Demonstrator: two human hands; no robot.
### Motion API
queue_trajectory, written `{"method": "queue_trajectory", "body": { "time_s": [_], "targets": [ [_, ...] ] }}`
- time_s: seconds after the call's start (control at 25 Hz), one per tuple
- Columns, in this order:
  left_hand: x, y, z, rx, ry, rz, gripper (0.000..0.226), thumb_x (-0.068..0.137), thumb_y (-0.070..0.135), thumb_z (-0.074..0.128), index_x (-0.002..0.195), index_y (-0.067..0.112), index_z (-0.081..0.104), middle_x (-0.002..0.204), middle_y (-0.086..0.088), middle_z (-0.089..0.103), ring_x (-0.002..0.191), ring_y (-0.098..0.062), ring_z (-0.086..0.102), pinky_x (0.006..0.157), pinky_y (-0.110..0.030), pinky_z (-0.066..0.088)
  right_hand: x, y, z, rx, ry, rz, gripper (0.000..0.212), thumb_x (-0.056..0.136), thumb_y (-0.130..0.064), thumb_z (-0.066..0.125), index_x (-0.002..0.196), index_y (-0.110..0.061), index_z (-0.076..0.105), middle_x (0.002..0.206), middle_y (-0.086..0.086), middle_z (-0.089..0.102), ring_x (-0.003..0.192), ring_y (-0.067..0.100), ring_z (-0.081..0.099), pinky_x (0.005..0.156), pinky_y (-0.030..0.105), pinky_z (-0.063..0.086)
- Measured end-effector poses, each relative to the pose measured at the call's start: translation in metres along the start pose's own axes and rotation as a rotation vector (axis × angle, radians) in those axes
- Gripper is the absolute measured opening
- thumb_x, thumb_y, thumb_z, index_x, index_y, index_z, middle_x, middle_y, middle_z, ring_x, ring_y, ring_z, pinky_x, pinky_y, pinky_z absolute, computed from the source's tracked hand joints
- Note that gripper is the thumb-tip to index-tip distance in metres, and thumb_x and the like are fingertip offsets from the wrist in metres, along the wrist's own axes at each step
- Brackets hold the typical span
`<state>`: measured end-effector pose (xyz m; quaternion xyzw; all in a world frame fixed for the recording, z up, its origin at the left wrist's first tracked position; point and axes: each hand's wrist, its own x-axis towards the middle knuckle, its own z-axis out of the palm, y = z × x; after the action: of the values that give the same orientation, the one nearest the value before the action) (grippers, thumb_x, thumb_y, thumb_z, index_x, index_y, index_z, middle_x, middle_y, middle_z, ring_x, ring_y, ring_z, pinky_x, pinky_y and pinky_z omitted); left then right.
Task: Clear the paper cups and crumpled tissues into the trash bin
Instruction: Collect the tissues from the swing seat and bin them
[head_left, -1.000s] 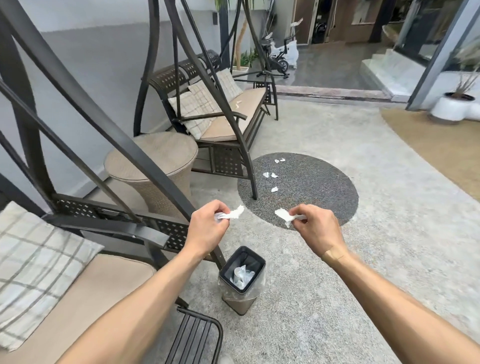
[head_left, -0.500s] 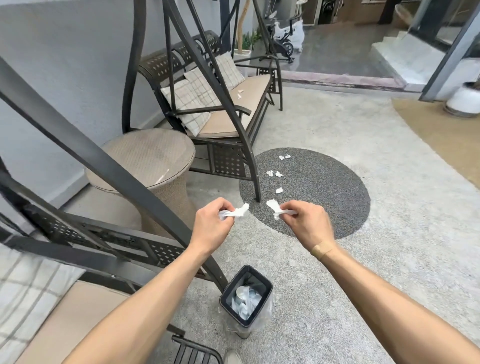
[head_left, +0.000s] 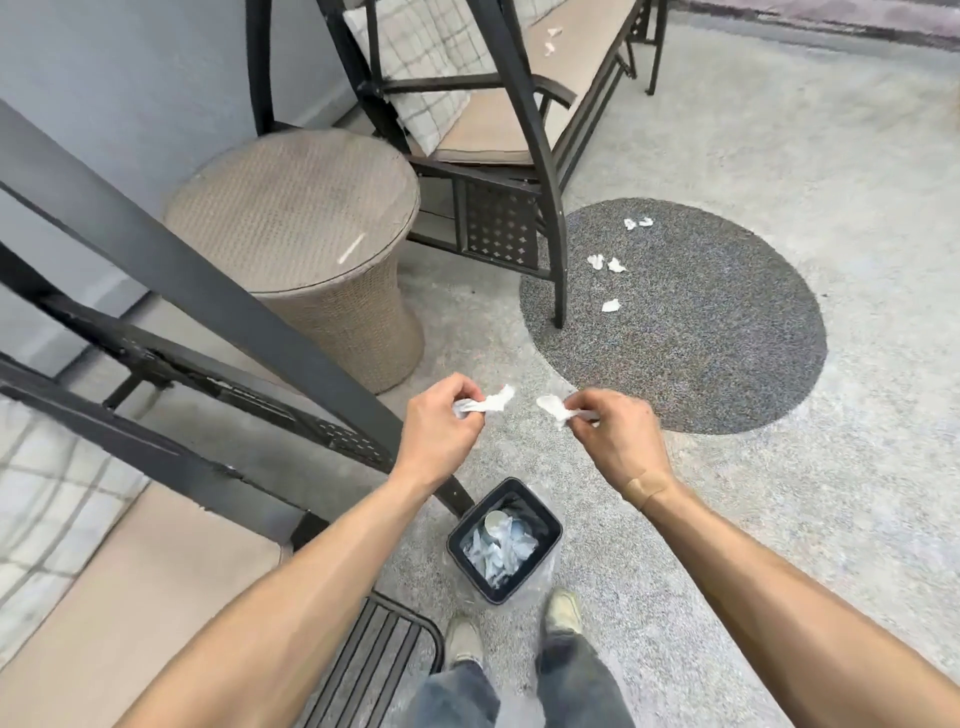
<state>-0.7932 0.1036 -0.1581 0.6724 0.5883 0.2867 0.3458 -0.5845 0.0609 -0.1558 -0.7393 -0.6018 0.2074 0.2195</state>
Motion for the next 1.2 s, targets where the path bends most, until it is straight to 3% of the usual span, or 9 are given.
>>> {"method": "queue_trajectory", "body": {
  "time_s": [0.2, 0.36, 0.52, 0.64, 0.8, 0.88, 1.0, 1.12, 1.2],
  "targets": [
    [0.000, -0.069, 0.063, -0.019, 0.014, -0.254, 0.018, 0.078, 0.005, 0.068, 0.083, 0.022, 0.063, 0.078, 0.013, 0.064, 0.058, 0.002, 0.049, 0.057, -0.020, 0.037, 0.028, 0.055, 0.080, -0.027, -0.221, 0.030, 0.022, 0.084, -0.009, 0.068, 0.100, -0.024, 0.071, 0.106, -0.003, 0.070, 0.078, 0.003, 0.060, 0.076, 0.018, 0.049],
    [-0.017, -0.150, 0.127, -0.035, -0.006, -0.448, 0.030, 0.077, 0.000, 0.069, 0.078, 0.029, 0.060, 0.079, 0.015, 0.065, 0.061, 0.009, 0.051, 0.057, -0.006, 0.034, 0.030, 0.107, 0.164, -0.026, -0.366, 0.086, 0.022, 0.087, -0.014, 0.067, 0.107, -0.024, 0.068, 0.114, -0.004, 0.066, 0.078, 0.003, 0.060, 0.072, 0.014, 0.048],
    [-0.041, -0.246, 0.205, -0.026, -0.056, -0.653, 0.025, 0.079, 0.000, 0.067, 0.084, 0.024, 0.063, 0.089, 0.004, 0.070, 0.083, -0.013, 0.063, 0.066, -0.015, 0.038, 0.025, 0.175, 0.270, -0.078, -0.492, 0.227, 0.025, 0.089, -0.015, 0.065, 0.112, -0.024, 0.067, 0.113, -0.001, 0.069, 0.070, 0.003, 0.059, 0.059, 0.006, 0.038],
    [-0.054, -0.308, 0.259, 0.020, -0.098, -0.725, 0.019, 0.083, 0.002, 0.066, 0.094, 0.018, 0.064, 0.099, -0.004, 0.071, 0.082, -0.016, 0.063, 0.070, -0.018, 0.042, 0.019, 0.218, 0.344, -0.160, -0.557, 0.263, 0.025, 0.089, -0.018, 0.065, 0.112, -0.025, 0.067, 0.110, 0.003, 0.070, 0.073, 0.012, 0.061, 0.067, 0.018, 0.047],
    [-0.058, -0.362, 0.295, 0.130, -0.129, -0.758, 0.021, 0.087, 0.009, 0.067, 0.105, 0.019, 0.063, 0.097, 0.000, 0.070, 0.068, -0.006, 0.059, 0.056, -0.016, 0.045, 0.019, 0.257, 0.409, -0.251, -0.593, 0.265, 0.029, 0.087, -0.017, 0.062, 0.114, -0.025, 0.066, 0.101, 0.011, 0.071, 0.082, 0.029, 0.066, 0.076, 0.038, 0.057],
    [-0.057, -0.376, 0.304, 0.125, -0.133, -0.770, 0.024, 0.087, 0.010, 0.069, 0.108, 0.019, 0.062, 0.097, 0.001, 0.069, 0.076, -0.013, 0.064, 0.061, -0.021, 0.050, 0.017, 0.269, 0.426, -0.269, -0.590, 0.282, 0.030, 0.084, -0.014, 0.062, 0.111, -0.025, 0.067, 0.100, 0.011, 0.071, 0.082, 0.030, 0.066, 0.075, 0.040, 0.057],
    [-0.054, -0.379, 0.309, 0.091, -0.156, -0.772, 0.028, 0.085, 0.011, 0.071, 0.110, 0.019, 0.061, 0.101, 0.002, 0.069, 0.084, -0.014, 0.066, 0.064, -0.018, 0.049, 0.015, 0.279, 0.432, -0.249, -0.563, 0.342, 0.036, 0.082, -0.011, 0.060, 0.114, -0.026, 0.066, 0.104, 0.012, 0.070, 0.084, 0.030, 0.065, 0.073, 0.035, 0.055],
    [-0.051, -0.369, 0.299, 0.101, -0.187, -0.782, 0.031, 0.085, 0.013, 0.072, 0.113, 0.020, 0.060, 0.106, 0.002, 0.067, 0.091, -0.017, 0.065, 0.080, -0.033, 0.056, 0.017, 0.274, 0.415, -0.204, -0.568, 0.376, 0.045, 0.080, -0.010, 0.057, 0.122, -0.025, 0.062, 0.110, 0.012, 0.067, 0.084, 0.029, 0.064, 0.066, 0.029, 0.049],
    [-0.049, -0.356, 0.288, 0.136, -0.208, -0.772, 0.031, 0.085, 0.012, 0.071, 0.113, 0.021, 0.060, 0.108, 0.002, 0.067, 0.091, -0.016, 0.065, 0.081, -0.036, 0.056, 0.020, 0.266, 0.395, -0.197, -0.568, 0.357, 0.046, 0.081, -0.011, 0.058, 0.124, -0.026, 0.059, 0.112, 0.009, 0.067, 0.082, 0.027, 0.064, 0.066, 0.030, 0.052]
  ]
}}
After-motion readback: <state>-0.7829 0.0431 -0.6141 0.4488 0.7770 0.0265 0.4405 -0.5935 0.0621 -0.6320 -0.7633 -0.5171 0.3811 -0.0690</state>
